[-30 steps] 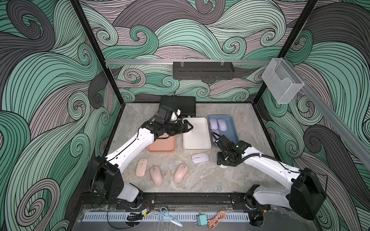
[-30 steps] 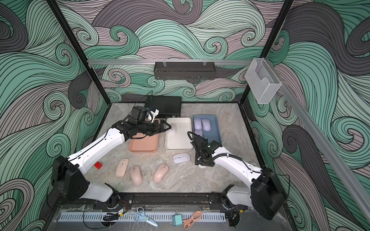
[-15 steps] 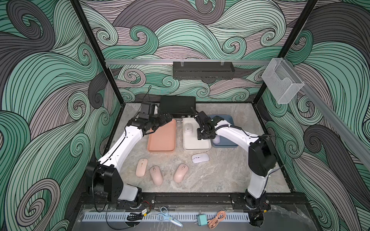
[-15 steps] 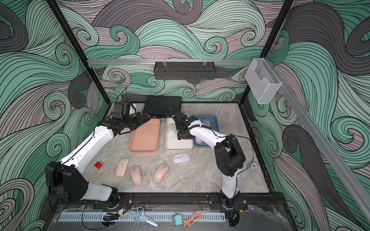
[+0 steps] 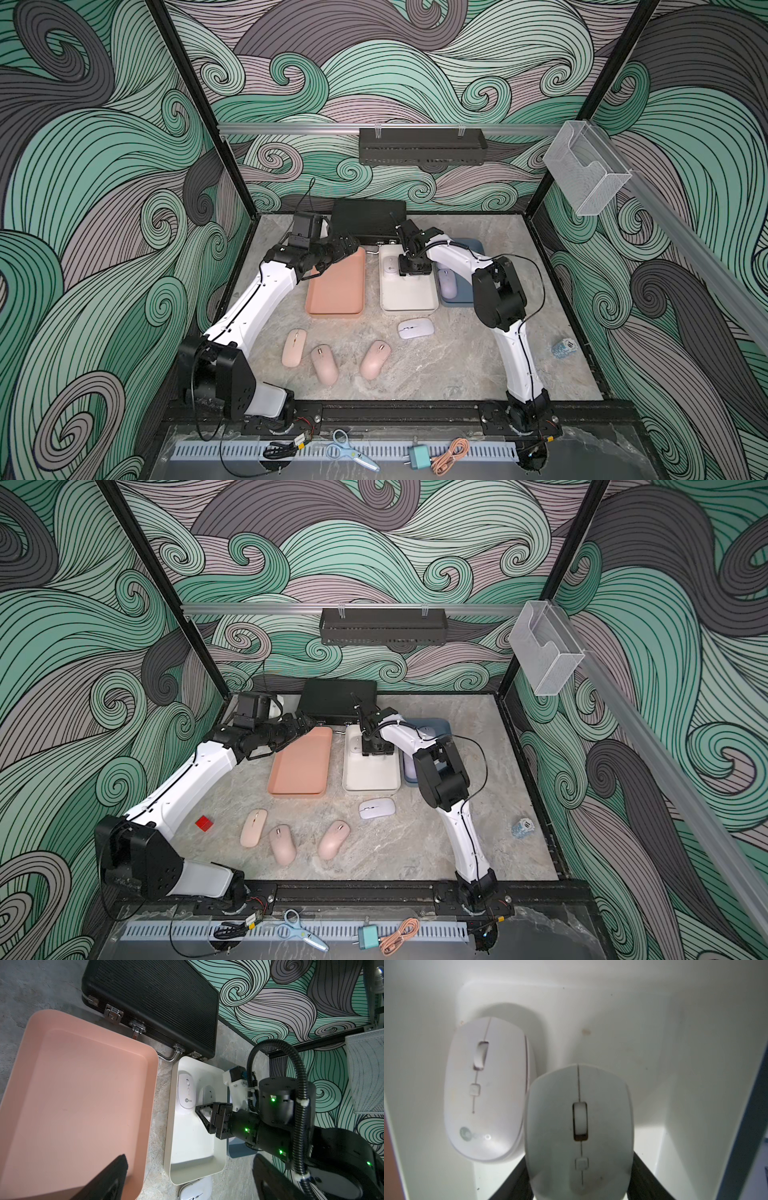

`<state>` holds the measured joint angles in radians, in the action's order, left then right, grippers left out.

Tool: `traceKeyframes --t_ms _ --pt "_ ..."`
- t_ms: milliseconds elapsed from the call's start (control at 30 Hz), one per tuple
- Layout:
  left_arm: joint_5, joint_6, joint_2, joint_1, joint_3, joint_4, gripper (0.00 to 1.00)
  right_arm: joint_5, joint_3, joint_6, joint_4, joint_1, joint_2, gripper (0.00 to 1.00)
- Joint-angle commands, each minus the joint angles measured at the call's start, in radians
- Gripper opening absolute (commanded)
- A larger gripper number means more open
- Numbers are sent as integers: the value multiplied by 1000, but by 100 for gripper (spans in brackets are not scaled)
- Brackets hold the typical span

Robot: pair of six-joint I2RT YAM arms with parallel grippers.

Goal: Place the mice by color into the storage box
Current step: Place the mouse in the storage box.

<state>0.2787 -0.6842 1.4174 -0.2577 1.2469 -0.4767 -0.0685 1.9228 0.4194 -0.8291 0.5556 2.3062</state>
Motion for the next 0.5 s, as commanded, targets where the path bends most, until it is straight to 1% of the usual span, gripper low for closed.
traceKeyframes --t_ms 0,133,267,367,400,467 --pt "27 -1 -2 2 3 9 93 11 50 -9 -38 -10 22 51" --pt "34 -3 -2 2 3 11 92 0 63 -5 -55 -16 41 52" --pt "48 -10 -2 3 0 19 92 9 61 -5 -56 -24 47 56" --pt "54 -12 -2 3 2 21 92 27 66 -5 -56 -29 54 58" --pt "56 -12 22 4 2 21 92 36 70 -2 -57 -33 56 58" --pt "57 -12 27 6 2 21 92 48 79 2 -56 -35 64 60"
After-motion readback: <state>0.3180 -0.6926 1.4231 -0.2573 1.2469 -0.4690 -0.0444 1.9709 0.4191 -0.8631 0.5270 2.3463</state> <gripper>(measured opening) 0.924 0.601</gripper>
